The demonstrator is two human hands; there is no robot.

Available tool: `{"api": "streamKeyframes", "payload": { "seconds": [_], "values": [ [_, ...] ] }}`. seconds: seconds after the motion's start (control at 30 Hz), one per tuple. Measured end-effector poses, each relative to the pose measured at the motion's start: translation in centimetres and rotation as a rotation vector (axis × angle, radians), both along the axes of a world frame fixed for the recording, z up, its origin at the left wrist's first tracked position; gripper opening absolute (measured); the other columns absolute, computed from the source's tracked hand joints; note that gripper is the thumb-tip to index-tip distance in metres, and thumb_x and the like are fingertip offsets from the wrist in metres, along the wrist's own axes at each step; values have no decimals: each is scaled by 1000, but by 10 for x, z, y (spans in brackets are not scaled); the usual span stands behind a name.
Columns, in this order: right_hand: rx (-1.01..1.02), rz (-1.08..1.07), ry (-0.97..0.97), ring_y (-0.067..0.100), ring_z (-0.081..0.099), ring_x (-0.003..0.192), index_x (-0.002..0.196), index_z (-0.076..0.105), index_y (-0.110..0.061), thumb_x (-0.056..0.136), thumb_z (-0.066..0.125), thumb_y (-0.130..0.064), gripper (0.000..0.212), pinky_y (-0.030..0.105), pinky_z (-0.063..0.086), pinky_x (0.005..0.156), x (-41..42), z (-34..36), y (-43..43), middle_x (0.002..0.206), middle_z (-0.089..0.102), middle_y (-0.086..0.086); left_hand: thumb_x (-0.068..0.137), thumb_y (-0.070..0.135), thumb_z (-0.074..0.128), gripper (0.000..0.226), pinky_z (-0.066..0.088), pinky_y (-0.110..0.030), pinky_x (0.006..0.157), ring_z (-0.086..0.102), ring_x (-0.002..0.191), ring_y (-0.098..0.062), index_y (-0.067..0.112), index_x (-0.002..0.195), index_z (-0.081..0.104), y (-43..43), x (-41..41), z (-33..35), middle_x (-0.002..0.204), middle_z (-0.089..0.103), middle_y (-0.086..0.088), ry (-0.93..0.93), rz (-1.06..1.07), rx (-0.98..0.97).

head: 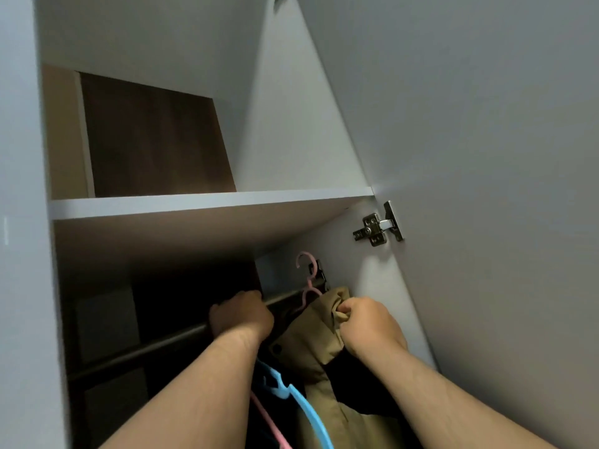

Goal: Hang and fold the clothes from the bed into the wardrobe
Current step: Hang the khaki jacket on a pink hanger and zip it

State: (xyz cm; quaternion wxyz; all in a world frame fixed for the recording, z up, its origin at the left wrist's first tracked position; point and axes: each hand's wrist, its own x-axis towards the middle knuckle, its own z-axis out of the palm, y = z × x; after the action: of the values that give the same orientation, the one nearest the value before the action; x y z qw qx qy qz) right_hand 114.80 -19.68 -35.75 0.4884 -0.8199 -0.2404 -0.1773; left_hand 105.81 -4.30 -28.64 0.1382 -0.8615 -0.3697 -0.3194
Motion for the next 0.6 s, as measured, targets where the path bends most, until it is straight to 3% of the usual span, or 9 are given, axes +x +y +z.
{"api": "streamKeyframes", "payload": {
  "seconds": [0.23,0.4,0.6],
  "values": [
    [-151,-33,-12,25,63,96,100,69,-26,83,51,-11,29,25,42,70,-1,-2,7,105,67,1,88,32,45,33,48,-36,94,60,111,-27,23,114,63,5,-4,14,121,63,-4,60,-92,-115],
    [-237,-21,-40,27,65,95,98,67,-18,87,43,-8,28,31,50,75,4,-4,12,105,68,6,92,47,42,38,48,-33,91,61,109,-26,21,107,66,15,2,19,118,65,-4,48,-121,-150],
    [-266,-6,-103,19,61,78,68,47,-23,91,46,-8,28,30,52,68,14,-9,27,81,57,-1,97,46,37,41,46,-34,93,58,112,-26,21,116,62,19,5,18,124,61,-5,64,-101,-111]
  ]
}}
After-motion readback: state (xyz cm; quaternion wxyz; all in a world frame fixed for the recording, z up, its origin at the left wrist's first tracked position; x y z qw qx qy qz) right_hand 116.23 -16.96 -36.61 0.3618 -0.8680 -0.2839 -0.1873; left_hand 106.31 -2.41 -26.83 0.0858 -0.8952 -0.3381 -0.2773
